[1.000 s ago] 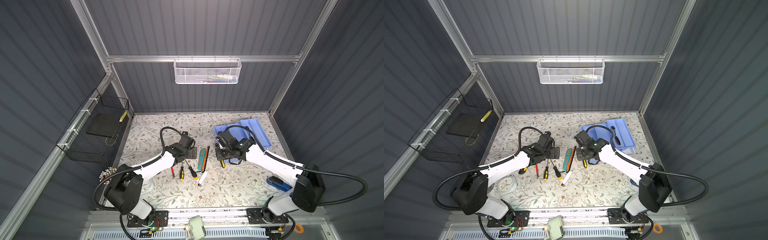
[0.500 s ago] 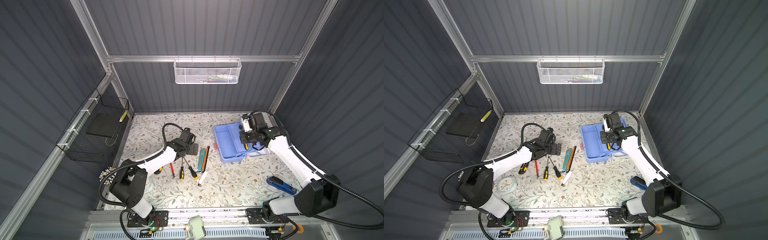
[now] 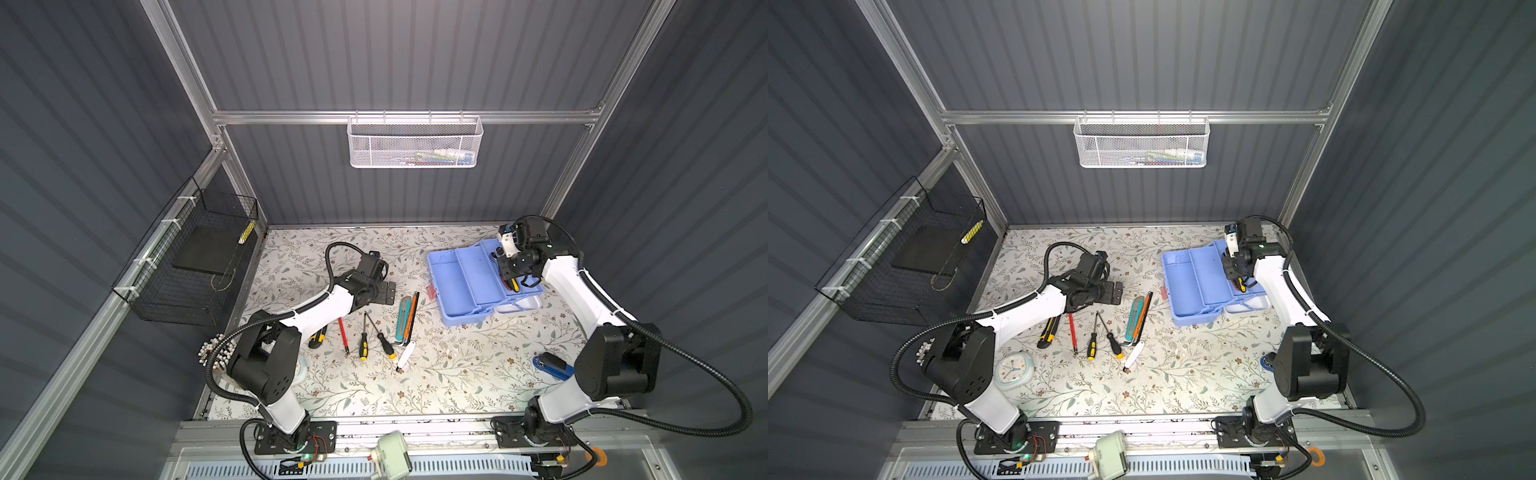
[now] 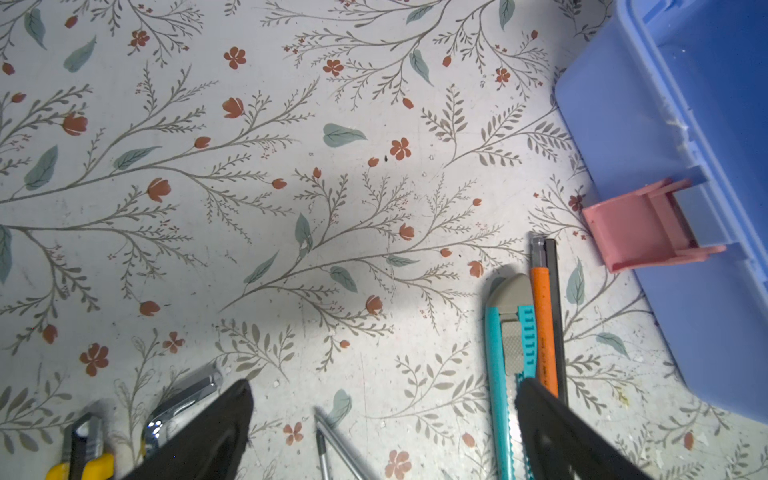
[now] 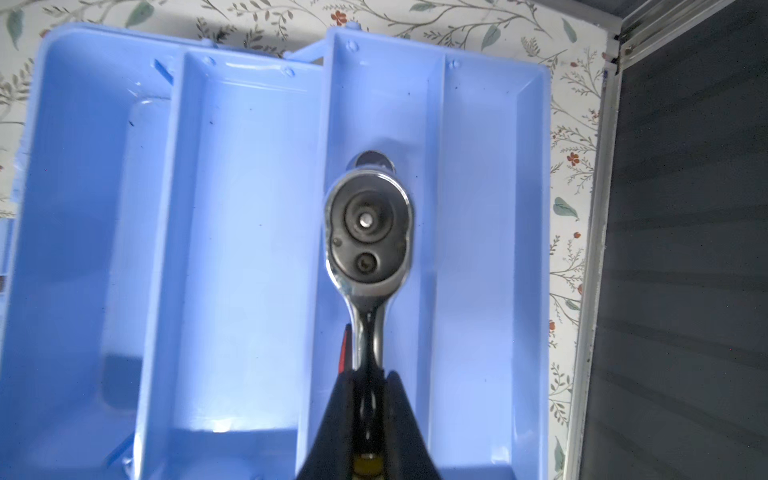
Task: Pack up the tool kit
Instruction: 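Close the right gripper on the ratchet and carry it over the blue tray, then lower the ratchet beside the dark-handled ratchet and open the right gripper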
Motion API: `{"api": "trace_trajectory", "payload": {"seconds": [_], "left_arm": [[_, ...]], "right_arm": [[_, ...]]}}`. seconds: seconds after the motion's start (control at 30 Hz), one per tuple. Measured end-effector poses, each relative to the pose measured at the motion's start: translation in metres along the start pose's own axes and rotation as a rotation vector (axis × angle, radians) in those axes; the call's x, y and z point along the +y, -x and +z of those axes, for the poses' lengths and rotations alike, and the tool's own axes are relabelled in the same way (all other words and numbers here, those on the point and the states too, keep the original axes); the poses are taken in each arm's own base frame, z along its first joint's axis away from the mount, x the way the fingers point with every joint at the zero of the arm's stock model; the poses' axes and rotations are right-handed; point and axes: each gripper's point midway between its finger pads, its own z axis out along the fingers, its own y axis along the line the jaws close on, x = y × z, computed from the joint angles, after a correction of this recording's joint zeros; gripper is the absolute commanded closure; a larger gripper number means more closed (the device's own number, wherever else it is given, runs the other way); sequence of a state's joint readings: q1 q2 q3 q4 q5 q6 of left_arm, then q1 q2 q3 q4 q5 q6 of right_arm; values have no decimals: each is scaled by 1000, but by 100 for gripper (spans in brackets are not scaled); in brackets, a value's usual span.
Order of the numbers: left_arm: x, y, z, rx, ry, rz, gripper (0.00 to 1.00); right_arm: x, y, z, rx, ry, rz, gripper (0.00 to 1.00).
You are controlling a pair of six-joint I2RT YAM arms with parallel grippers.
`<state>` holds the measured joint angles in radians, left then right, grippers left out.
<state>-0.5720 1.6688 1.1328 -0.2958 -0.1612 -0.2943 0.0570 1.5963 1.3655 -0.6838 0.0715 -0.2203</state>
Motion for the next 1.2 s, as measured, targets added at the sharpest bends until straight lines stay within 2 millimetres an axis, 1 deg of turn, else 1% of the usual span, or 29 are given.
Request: {"api": "trace_trajectory", "payload": {"seconds": [0.13, 0.27, 0.33, 0.53, 0.77, 0.83, 0.87, 0.97, 1.07, 1.2], "left_arm": [[2, 0, 0, 1, -2, -5, 0], [3, 0, 2, 6, -1, -8, 0], [3, -2, 3, 11, 0, -7, 0], [3, -4, 6, 20, -3, -8, 0], [5, -6, 9, 29, -3, -11, 0], [4, -6, 9, 30, -6, -11, 0], [4, -5, 9, 30, -7, -11, 0], [3, -4, 8, 29, -10, -12, 0], [3, -4, 8, 30, -10, -12, 0], [5, -4, 9, 30, -9, -15, 0]], "right_arm": [[-12, 0, 11, 11, -12, -9, 100], [-20, 11, 18, -6, -24, -18, 100], [-20, 13, 21, -6, -23, -23, 100], [-14, 9, 33, 15, 6, -19, 100], [-14, 9, 33, 15, 9, -15, 100], [-14, 9, 33, 15, 9, -11, 96], [-14, 9, 33, 15, 9, -8, 90], [-14, 9, 33, 16, 9, 0, 85], [-13, 9, 33, 16, 9, 10, 76], [-14, 11, 33, 6, 6, 19, 71]]}}
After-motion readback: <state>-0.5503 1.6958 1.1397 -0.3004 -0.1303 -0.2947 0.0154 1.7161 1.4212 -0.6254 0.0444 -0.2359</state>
